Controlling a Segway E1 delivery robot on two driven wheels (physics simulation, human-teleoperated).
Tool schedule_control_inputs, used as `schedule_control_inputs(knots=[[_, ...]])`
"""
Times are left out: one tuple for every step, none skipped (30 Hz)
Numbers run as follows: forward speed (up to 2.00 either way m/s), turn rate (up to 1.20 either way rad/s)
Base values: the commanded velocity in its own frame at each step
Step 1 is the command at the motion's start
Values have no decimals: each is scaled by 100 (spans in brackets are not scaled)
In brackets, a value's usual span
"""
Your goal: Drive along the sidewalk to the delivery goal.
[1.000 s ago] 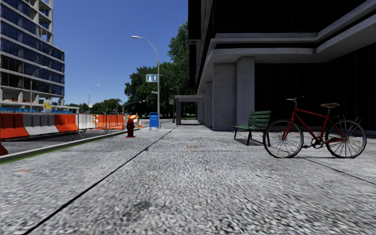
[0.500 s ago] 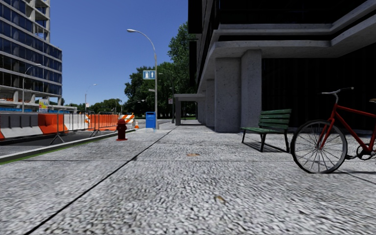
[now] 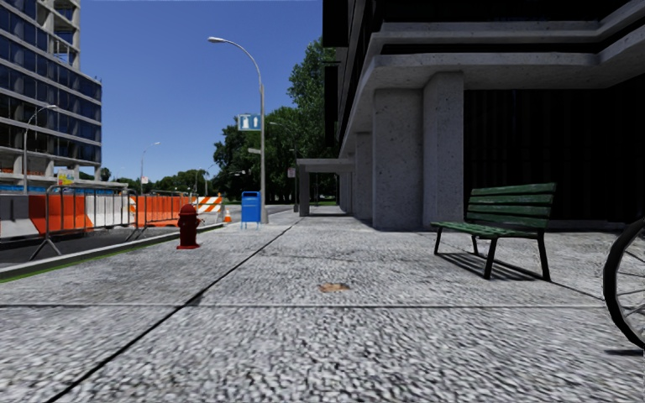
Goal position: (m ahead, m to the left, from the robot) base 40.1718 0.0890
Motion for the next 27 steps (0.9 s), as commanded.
schedule_control_inputs(knots=[[200,0],[200,0],[200,0],[200,0],[200,0],[200,0],[200,0],[200,0],[200,0],[200,0],[200,0],[200,0],[200,0],[200,0],[200,0],[200,0],[200,0],[200,0],[200,0],[200,0],[200,0],[200,0],[200,0],[200,0],[200,0],[200,0],[200,0]])
